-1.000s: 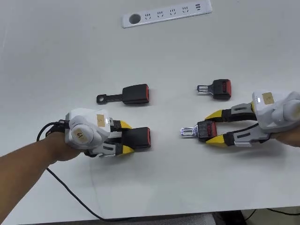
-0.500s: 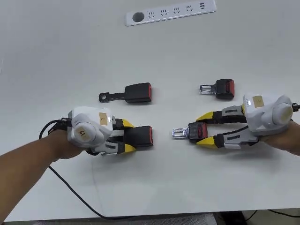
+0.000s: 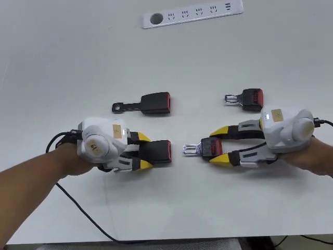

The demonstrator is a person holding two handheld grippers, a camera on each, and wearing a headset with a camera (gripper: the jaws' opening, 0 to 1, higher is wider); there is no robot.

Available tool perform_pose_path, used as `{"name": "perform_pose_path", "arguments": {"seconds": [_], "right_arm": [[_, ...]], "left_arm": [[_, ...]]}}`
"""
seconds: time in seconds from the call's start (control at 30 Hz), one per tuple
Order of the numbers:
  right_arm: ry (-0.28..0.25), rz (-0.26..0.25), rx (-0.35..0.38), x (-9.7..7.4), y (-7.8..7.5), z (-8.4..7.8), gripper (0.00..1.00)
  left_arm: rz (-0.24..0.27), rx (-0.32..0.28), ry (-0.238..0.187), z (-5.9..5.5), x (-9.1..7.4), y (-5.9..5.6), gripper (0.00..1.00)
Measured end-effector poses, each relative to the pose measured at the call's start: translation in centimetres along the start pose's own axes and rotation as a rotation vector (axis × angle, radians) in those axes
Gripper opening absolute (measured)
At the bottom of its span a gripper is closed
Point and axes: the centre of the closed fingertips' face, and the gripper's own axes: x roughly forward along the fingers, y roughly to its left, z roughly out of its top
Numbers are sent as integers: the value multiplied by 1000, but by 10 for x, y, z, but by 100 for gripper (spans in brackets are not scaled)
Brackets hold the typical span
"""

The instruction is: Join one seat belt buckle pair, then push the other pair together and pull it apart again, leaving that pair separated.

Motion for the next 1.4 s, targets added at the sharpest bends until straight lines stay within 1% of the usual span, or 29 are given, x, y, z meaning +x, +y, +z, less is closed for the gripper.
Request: {"name": "perform_pose_path", "arguments": {"seconds": [0.37, 0.5, 0.53, 0.6, 0.63, 0.73, 0.9, 0.97, 1.0, 1.13, 1.4], "right_arm": [[-32, 6, 34, 26, 1, 8, 36], [-34, 7, 32, 33, 3, 12, 36], [-31, 7, 26, 33, 3, 11, 36], [-36, 6, 33, 34, 3, 13, 36], [-36, 5, 33, 35, 4, 13, 36], [-28, 6, 20, 39, 6, 15, 36], [-23, 9, 13, 41, 5, 13, 36], [-23, 8, 14, 42, 5, 13, 36], [-25, 9, 14, 42, 5, 13, 36], [-21, 9, 11, 42, 4, 11, 36], [-16, 9, 10, 43, 5, 9, 36]], "left_arm": [[2, -1, -1, 0, 0, 0, 34], [2, -2, 2, 0, 0, -1, 34], [1, 3, 4, 0, 0, -1, 34], [4, -10, 1, 0, 0, -1, 34], [4, -7, 2, 0, 0, 0, 34], [5, -8, 2, 0, 0, 0, 34], [5, -8, 4, 0, 0, -1, 34], [8, -18, -2, 1, 1, -1, 34], [9, 2, 7, 0, 1, -2, 34], [9, -7, 8, 0, 1, -1, 34], [1, 5, 13, -1, 1, -1, 33]]}}
